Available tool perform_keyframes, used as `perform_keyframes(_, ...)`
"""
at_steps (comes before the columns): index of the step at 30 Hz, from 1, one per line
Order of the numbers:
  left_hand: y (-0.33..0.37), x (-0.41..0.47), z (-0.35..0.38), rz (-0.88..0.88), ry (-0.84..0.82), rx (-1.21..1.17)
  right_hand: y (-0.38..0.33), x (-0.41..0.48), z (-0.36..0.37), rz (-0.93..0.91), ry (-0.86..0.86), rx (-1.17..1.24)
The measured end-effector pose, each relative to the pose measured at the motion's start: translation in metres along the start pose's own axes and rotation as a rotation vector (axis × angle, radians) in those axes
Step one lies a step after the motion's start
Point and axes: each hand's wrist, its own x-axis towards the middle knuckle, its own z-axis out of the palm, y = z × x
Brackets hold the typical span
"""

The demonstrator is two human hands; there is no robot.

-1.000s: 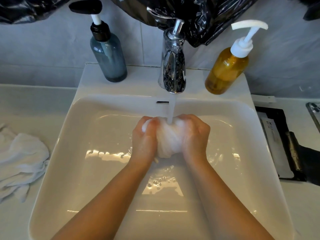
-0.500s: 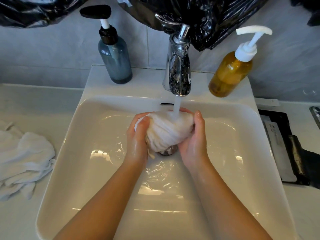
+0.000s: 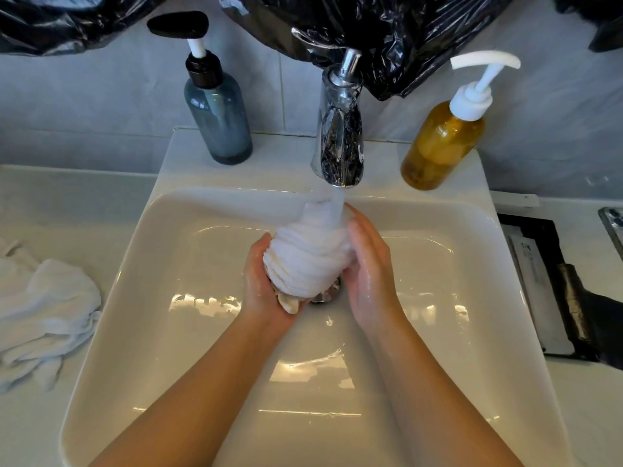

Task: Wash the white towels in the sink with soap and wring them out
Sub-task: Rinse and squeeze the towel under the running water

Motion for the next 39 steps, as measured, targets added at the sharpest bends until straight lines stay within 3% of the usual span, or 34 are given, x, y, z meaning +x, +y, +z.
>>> perform_keyframes(8, -0.008, 0.005, -0.012, -0.044, 0.04, -0.101, 0.002, -0.001, -0.001, -0.046, -0.083, -0.238)
perform_keyframes(14, -0.008, 0.004, -0.012, -0.024, 0.0, -0.075, 0.003, -0.005, -0.001, -0.095, -0.066, -0.238)
perform_keyframes(22, -0.008, -0.003, -0.004, 0.039, -0.309, 0.041, 0.002, 0.005, -0.008, 0.044, 0.294, 0.043)
perform_keyframes(29, -0.01, -0.004, -0.002, 0.008, -0.49, 0.092, -0.007, 0.007, -0.018, 0.209, 0.373, 0.365)
perform_keyframes(35, -0.011, -0.004, -0.006, 0.028, -0.466, 0.049, -0.008, 0.006, -0.017, 0.268, 0.354, 0.44)
perform_keyframes(39, -0.011, -0.001, -0.004, -0.003, -0.356, 0.027, -0.003, 0.005, -0.013, 0.168, 0.278, 0.383)
